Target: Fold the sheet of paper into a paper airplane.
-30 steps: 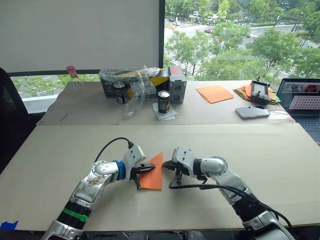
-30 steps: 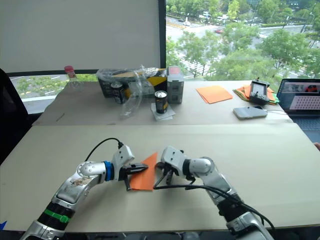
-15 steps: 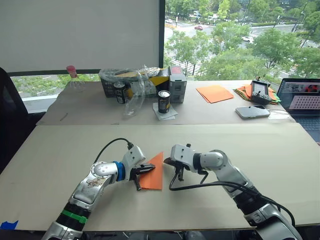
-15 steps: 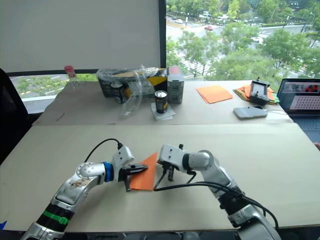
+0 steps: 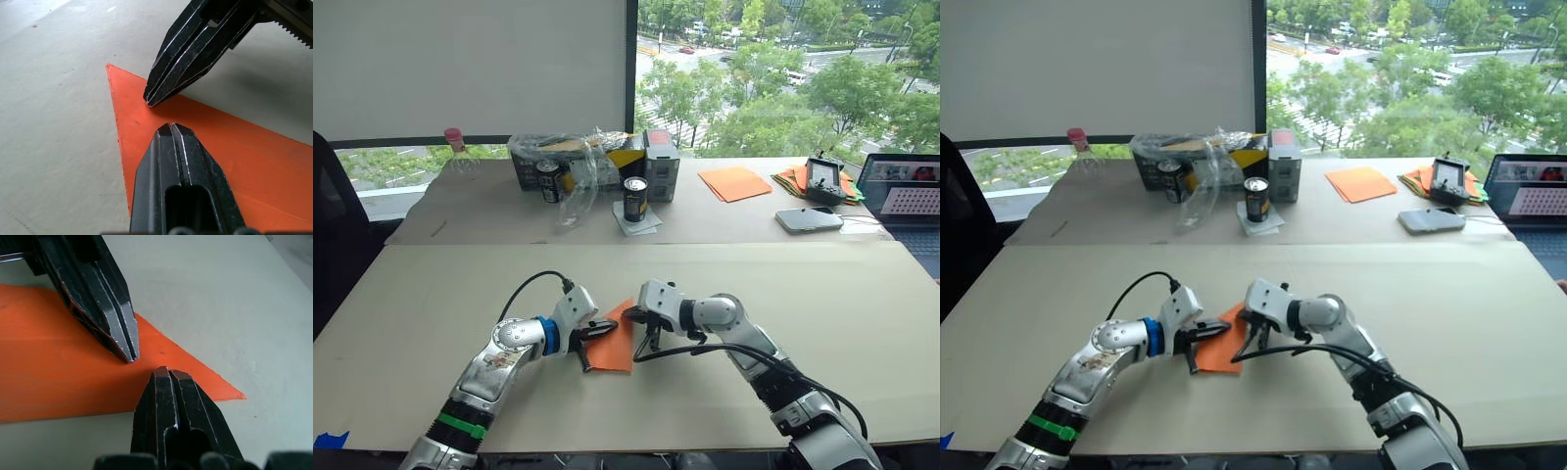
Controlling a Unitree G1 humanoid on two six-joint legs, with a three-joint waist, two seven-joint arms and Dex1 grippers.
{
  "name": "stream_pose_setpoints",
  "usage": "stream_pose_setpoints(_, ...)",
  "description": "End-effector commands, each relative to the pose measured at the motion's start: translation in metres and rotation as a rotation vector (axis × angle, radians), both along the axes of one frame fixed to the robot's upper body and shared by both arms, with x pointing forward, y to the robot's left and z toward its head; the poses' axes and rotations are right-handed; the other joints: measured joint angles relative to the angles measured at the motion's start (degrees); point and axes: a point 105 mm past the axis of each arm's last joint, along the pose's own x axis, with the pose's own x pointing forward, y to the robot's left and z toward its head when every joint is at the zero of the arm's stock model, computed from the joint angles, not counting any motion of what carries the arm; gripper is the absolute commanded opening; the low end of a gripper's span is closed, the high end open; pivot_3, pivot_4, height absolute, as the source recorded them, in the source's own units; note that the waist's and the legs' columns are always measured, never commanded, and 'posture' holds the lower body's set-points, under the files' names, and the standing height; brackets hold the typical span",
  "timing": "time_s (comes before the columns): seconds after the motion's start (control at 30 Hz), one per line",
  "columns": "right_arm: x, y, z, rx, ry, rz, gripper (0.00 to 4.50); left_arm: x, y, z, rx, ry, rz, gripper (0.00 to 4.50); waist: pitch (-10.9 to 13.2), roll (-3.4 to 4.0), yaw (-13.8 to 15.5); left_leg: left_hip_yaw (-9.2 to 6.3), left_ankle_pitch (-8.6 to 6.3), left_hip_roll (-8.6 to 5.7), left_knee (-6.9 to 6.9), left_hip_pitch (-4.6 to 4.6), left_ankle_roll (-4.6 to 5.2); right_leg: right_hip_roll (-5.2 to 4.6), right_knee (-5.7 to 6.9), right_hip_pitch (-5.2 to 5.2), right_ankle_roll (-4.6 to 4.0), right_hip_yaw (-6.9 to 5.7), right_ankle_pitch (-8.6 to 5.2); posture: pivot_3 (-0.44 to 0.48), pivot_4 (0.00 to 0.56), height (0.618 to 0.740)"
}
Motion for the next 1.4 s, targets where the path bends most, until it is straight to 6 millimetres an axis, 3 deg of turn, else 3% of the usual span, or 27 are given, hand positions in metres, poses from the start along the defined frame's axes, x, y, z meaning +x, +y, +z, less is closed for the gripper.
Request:
stream_pose_setpoints(0.03, -0.022, 0.004, -0.011, -0.014, 0.063, 0.094, 0.00, -0.003, 0.007, -0.012, 0.029, 0.041, 0.025, 0.03, 0.00, 0.00, -0.06, 0.00, 0.00, 0.00, 0.00, 0.01, 0.00, 0.00, 0.00, 0.01, 0.00, 0.00, 0.00, 0.000, 0.150, 0.670)
stream_pose_setpoints(0.43, -0.060, 0.001, -0.028, -0.041, 0.177, 0.247, 0.00, -0.003, 0.002, -0.013, 0.031, 0.052, 0.000, 0.03, 0.00, 0.00, 0.03, 0.00, 0.00, 0.00, 0.00, 0.06, 0.00, 0.00, -0.02, 0.10, 0.01, -0.01, 0.00, 0.000, 0.150, 0.670)
stream_pose_setpoints(0.63, -0.071, -0.018, -0.044, -0.104, 0.246, 0.256, 0.00, -0.004, 0.006, -0.012, 0.045, 0.054, -0.008, 0.03, -0.01, 0.00, 0.05, -0.01, 0.00, 0.00, 0.00, 0.08, 0.01, -0.01, -0.03, 0.13, 0.01, -0.02, -0.01, 0.000, 0.150, 0.670)
stream_pose_setpoints(0.8, -0.087, -0.016, -0.040, -0.064, 0.304, 0.289, 0.00, -0.003, 0.007, -0.011, 0.048, 0.054, -0.013, 0.03, -0.02, -0.01, 0.21, -0.02, -0.01, 0.01, 0.00, 0.12, 0.02, -0.02, -0.08, 0.17, 0.02, -0.05, -0.01, 0.000, 0.150, 0.670)
stream_pose_setpoints(1.0, -0.084, -0.024, -0.021, -0.061, 0.285, 0.261, 0.00, -0.004, 0.004, -0.010, 0.029, 0.065, -0.037, 0.03, -0.01, -0.01, 0.26, -0.03, -0.02, 0.01, 0.01, 0.12, 0.03, -0.03, -0.08, 0.26, 0.03, -0.05, -0.02, 0.000, 0.150, 0.670)
stream_pose_setpoints(1.07, -0.079, -0.026, -0.006, -0.029, 0.268, 0.238, 0.00, -0.003, 0.003, -0.005, 0.003, 0.062, -0.034, 0.03, -0.01, -0.02, 0.31, -0.03, -0.02, 0.00, 0.01, 0.11, 0.03, -0.03, -0.09, 0.26, 0.03, -0.05, -0.02, 0.000, 0.150, 0.670)
stream_pose_setpoints(1.3, -0.061, -0.039, 0.041, 0.037, 0.178, 0.147, 0.00, 0.006, 0.022, 0.031, -0.098, 0.049, 0.000, 0.03, 0.14, -0.07, -0.03, -0.02, -0.01, 0.03, 0.01, -0.19, 0.01, -0.03, -0.05, -0.09, 0.01, -0.04, -0.01, 0.000, 0.150, 0.670)
stream_pose_setpoints(1.4, -0.043, -0.033, 0.060, 0.039, 0.105, 0.097, 0.00, 0.010, 0.037, 0.046, -0.087, 0.039, 0.018, 0.03, 0.23, -0.06, -0.27, -0.02, 0.01, 0.07, 0.01, -0.36, -0.02, 0.00, -0.02, -0.28, -0.01, -0.06, 0.01, 0.000, 0.150, 0.670)
